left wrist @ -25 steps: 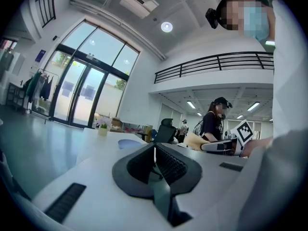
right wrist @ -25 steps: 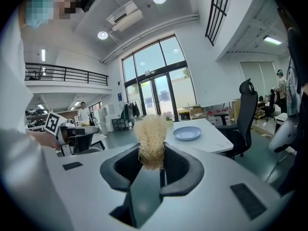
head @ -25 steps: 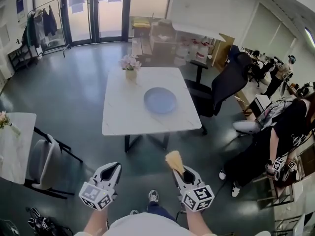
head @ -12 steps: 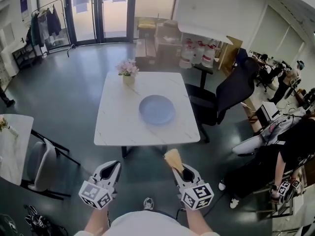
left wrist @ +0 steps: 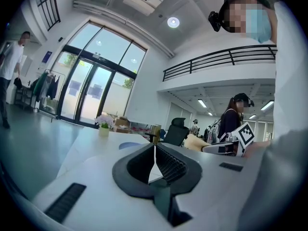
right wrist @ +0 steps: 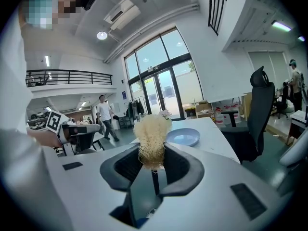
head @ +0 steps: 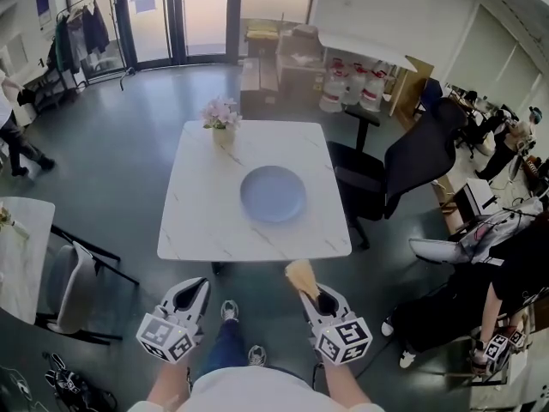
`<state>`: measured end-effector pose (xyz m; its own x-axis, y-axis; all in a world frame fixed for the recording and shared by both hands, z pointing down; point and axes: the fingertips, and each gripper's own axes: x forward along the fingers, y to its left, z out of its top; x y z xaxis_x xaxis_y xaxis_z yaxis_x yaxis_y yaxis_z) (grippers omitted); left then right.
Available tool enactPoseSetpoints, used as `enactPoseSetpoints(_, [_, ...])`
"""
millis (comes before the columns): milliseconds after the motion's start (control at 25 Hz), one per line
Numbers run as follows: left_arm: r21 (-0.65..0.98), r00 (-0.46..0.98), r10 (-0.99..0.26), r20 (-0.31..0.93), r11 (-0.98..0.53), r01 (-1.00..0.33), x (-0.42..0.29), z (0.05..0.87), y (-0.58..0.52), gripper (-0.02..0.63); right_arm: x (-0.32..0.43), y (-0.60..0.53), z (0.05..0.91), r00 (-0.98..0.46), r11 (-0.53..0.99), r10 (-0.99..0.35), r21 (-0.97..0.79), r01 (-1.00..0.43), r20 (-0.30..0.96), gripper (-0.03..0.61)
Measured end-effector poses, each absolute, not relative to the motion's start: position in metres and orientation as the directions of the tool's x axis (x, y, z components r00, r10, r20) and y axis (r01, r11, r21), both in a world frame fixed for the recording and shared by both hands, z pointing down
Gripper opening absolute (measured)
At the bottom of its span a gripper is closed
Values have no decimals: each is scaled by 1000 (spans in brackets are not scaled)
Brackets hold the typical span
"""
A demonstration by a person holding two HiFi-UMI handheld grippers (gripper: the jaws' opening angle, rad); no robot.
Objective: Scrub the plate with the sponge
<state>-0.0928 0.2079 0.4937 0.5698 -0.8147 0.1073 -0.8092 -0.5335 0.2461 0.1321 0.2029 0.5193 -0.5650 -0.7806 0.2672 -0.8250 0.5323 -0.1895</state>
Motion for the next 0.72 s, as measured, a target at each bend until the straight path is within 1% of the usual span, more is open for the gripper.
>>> enactPoseSetpoints(160, [261,578,-808,111,-538,-802,-92,500,173,35,131,176,523,-557,522,-784,-194,-831,276,120])
enactPoseSetpoints(720, [259,698,-712,82,-661,-705,-90,487,7,35,108,33,519,-462,423,-845,-193,-885,269,120])
